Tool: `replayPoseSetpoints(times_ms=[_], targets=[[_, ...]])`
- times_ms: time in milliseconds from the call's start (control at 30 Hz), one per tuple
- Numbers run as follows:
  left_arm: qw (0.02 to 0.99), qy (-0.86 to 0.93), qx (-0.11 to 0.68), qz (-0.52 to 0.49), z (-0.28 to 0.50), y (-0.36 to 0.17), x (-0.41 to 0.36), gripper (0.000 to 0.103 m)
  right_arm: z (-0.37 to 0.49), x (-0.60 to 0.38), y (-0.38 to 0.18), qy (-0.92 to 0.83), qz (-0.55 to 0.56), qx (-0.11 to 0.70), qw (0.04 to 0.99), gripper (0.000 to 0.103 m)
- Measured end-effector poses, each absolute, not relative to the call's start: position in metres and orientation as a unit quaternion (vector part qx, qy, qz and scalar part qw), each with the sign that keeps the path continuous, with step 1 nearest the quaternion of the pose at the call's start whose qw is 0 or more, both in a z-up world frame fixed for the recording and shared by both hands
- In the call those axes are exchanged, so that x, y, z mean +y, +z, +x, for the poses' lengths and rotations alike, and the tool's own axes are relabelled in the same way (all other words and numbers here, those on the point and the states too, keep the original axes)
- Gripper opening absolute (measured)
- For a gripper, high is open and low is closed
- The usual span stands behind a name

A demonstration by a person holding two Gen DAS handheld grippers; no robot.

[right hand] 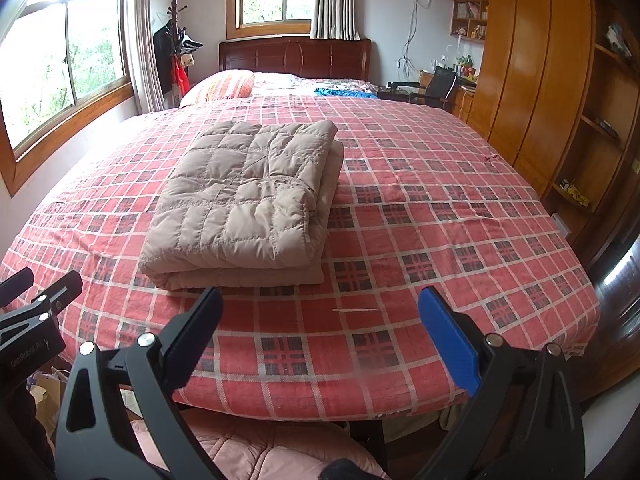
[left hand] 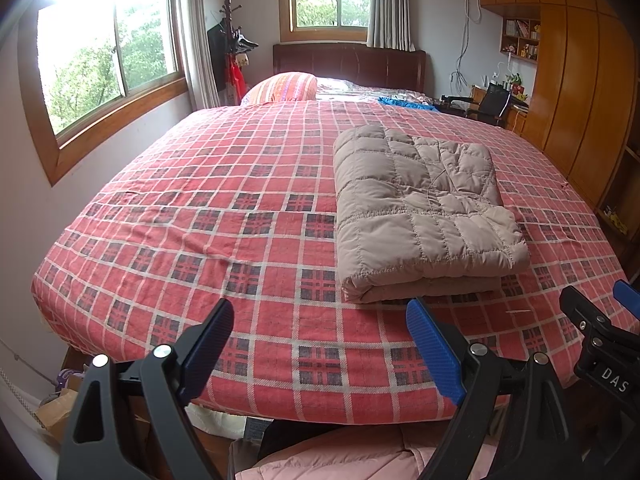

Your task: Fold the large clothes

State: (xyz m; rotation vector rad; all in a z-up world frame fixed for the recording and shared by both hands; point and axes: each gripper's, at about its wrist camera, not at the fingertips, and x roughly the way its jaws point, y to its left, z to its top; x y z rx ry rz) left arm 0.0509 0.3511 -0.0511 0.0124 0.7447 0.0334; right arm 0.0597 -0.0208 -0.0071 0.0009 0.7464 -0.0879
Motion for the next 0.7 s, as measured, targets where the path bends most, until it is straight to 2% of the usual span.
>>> replayPoseSetpoints(times_ms=[700], targets=[[0.931,0.016,0.364,0.006,0.0511,-0.0513,0.3523,0.088,0.0694,-0.0280,-0.0074,-0.031,-0.004,0.368,0.929,0.098]])
